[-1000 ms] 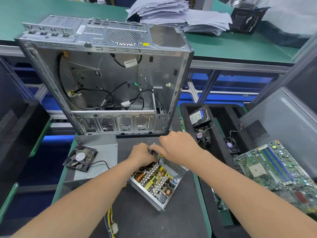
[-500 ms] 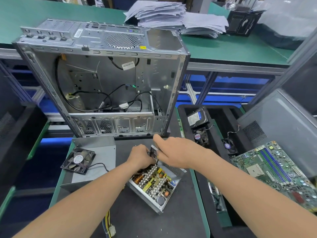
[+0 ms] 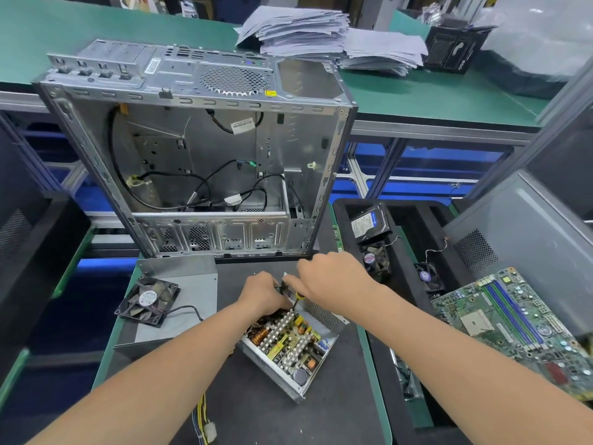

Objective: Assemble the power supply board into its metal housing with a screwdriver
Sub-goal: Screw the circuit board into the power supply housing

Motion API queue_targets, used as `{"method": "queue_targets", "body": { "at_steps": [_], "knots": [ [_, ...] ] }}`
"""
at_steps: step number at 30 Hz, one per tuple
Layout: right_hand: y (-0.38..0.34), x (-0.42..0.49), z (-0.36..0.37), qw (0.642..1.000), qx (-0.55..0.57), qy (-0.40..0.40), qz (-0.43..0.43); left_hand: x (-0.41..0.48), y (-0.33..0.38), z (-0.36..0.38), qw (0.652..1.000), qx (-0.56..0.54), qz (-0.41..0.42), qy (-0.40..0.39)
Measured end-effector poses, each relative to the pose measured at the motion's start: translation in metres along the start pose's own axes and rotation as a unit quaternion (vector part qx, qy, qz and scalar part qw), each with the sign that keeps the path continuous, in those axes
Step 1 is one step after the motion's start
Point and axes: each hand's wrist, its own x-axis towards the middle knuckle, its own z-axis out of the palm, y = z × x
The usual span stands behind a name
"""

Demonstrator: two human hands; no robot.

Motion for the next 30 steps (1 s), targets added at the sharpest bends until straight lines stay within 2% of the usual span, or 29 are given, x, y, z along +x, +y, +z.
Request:
{"method": "queue_targets", "body": {
  "at_steps": [1,2,5,6,8,10,12,16,18,22,24,27,30],
  "knots": [
    [-0.001,0.000,-0.001,1.000,-0.020,-0.003,-0.012,0.000,0.000,0.000,1.000,0.002,-0.003,-0.002],
    [0.001,-0.001,-0.001,1.000,0.009,-0.012,-0.017,0.000,0.001,0.000,1.000,0.005,-0.005,-0.003],
    [0.006,-0.004,-0.001,0.977,0.200,-0.069,-0.027,0.000,0.001,0.001,1.000,0.004,-0.007,0.003],
    [0.007,-0.004,-0.001,0.972,0.220,-0.077,-0.032,0.000,0.001,0.001,1.000,0.003,-0.006,0.002],
    [0.005,-0.003,0.001,0.985,0.165,-0.046,-0.019,0.000,0.000,0.001,1.000,0.002,-0.009,0.000],
    [0.002,-0.001,0.002,0.998,0.056,0.005,-0.002,0.000,0.000,0.001,1.000,0.005,-0.011,-0.002],
    [0.000,-0.002,0.003,1.000,0.008,0.010,-0.018,0.001,0.001,0.000,1.000,0.011,-0.013,-0.002],
    [0.008,-0.005,0.004,0.981,0.186,-0.055,-0.027,0.000,0.001,0.001,1.000,0.000,-0.009,0.003],
    [0.008,-0.006,0.004,0.986,0.158,-0.045,-0.025,-0.001,0.001,0.001,1.000,0.002,-0.009,0.005],
    [0.003,-0.006,0.006,1.000,-0.004,0.012,0.003,0.001,0.001,0.001,1.000,0.003,-0.008,0.000],
    [0.005,-0.007,0.008,0.999,0.032,0.006,-0.010,0.001,0.000,0.001,1.000,0.009,-0.008,0.002],
    [0.010,-0.011,0.010,0.981,0.182,-0.053,-0.043,0.002,0.000,0.003,1.000,0.007,-0.011,0.007],
    [0.005,-0.009,0.010,0.989,0.143,-0.023,0.002,0.002,0.000,0.003,1.000,0.007,-0.018,0.008]
  ]
}}
